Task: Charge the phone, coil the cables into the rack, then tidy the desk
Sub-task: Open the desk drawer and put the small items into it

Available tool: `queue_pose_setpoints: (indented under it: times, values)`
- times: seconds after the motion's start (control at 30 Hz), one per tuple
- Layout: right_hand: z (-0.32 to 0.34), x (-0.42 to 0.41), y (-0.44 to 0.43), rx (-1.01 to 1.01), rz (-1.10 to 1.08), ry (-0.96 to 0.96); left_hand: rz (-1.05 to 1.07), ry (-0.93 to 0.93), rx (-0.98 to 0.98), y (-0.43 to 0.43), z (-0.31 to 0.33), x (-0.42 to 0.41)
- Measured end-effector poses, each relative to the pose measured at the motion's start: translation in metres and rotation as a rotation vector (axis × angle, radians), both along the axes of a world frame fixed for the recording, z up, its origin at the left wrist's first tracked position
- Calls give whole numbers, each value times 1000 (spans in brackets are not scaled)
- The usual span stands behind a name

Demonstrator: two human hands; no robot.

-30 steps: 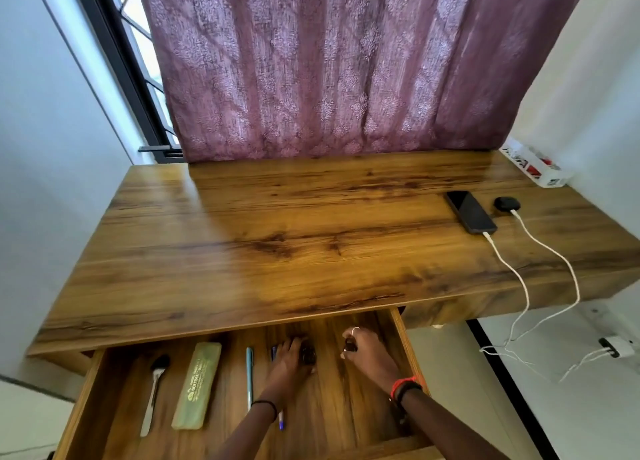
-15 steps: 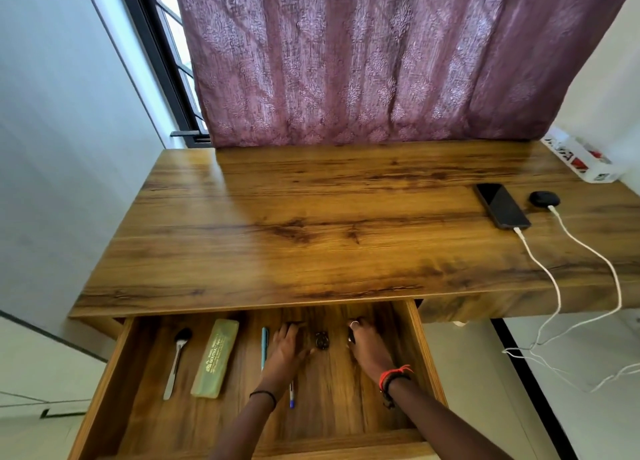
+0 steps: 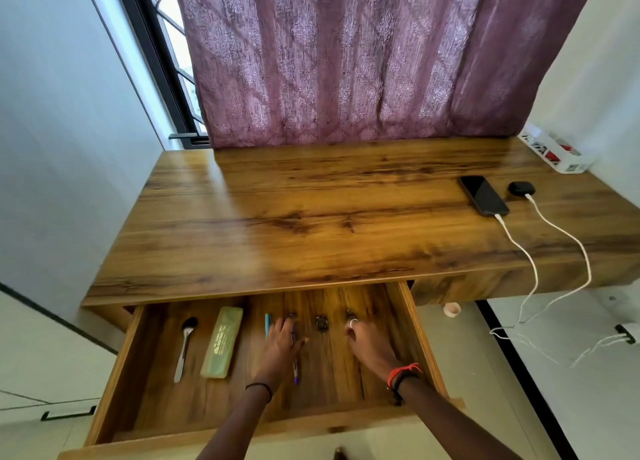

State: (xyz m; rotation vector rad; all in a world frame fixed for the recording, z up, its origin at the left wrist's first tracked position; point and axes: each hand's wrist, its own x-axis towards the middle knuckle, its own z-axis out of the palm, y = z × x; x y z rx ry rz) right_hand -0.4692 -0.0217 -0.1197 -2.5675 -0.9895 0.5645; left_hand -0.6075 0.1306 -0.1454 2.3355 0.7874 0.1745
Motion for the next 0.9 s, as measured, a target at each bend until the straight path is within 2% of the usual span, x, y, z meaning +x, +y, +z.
queue_pose_setpoints:
  times: [0.17, 0.33, 0.5, 0.6, 0.73, 0.9]
  values:
    - [16, -42, -1, -22, 33, 89, 2, -61, -13, -12, 15, -29]
    - [30, -80, -19, 43, 71, 189, -42, -152, -68, -21, 25, -66]
    - [42, -100, -44, 34, 156, 318, -238, -37, -229, -25, 33, -104]
    - [49, -103, -55, -8, 251, 342, -341, 18, -166, -23, 31, -131]
    - [53, -106, -61, -18, 284, 188, -312, -7, -83, -21, 32, -149]
    - [57, -115, -62, -25, 179, -185, -118, -72, 405, -36, 30, -158]
